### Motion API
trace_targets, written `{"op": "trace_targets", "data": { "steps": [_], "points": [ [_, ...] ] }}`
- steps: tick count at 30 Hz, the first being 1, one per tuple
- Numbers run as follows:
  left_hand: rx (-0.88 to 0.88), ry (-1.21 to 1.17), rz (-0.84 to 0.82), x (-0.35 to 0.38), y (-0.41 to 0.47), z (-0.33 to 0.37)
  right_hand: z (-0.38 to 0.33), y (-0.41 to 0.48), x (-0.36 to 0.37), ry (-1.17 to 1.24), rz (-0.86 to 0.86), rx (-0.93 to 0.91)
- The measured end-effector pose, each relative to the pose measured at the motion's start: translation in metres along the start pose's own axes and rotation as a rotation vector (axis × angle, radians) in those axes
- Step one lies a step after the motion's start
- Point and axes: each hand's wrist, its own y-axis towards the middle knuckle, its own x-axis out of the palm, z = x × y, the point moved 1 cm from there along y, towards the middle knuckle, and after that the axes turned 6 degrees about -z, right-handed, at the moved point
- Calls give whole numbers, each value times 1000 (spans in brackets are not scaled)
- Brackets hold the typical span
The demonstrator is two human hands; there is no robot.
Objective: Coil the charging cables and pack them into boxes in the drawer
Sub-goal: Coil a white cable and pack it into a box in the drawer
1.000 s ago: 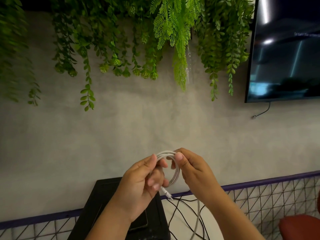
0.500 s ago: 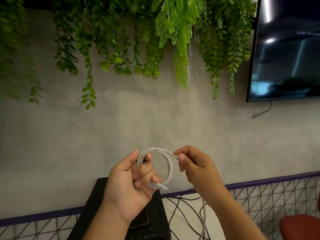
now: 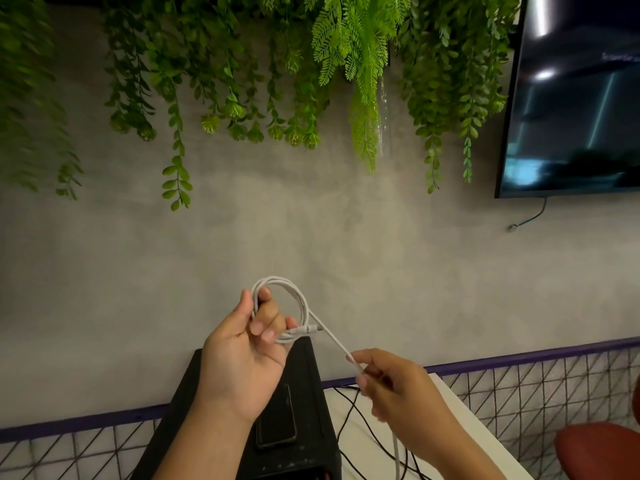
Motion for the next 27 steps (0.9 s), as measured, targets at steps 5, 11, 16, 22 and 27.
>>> {"op": "trace_targets", "data": {
  "steps": [5, 11, 16, 22, 27],
  "points": [
    [133, 452, -42, -4, -2, -8, -8, -6, 6, -189, -122, 14],
    [110, 1459, -253, -10, -11, -26, -25, -11, 6, -260, -321, -51],
    [80, 1762, -395, -20, -13, -38, -24, -9, 0, -177, -361, -34],
    [82, 1526, -344, -18, -13, -35, -31, -13, -17, 20, -250, -13],
    [41, 1278, -352, -16, -13, -31, -39, -14, -28, -106, -161, -123]
  ]
}}
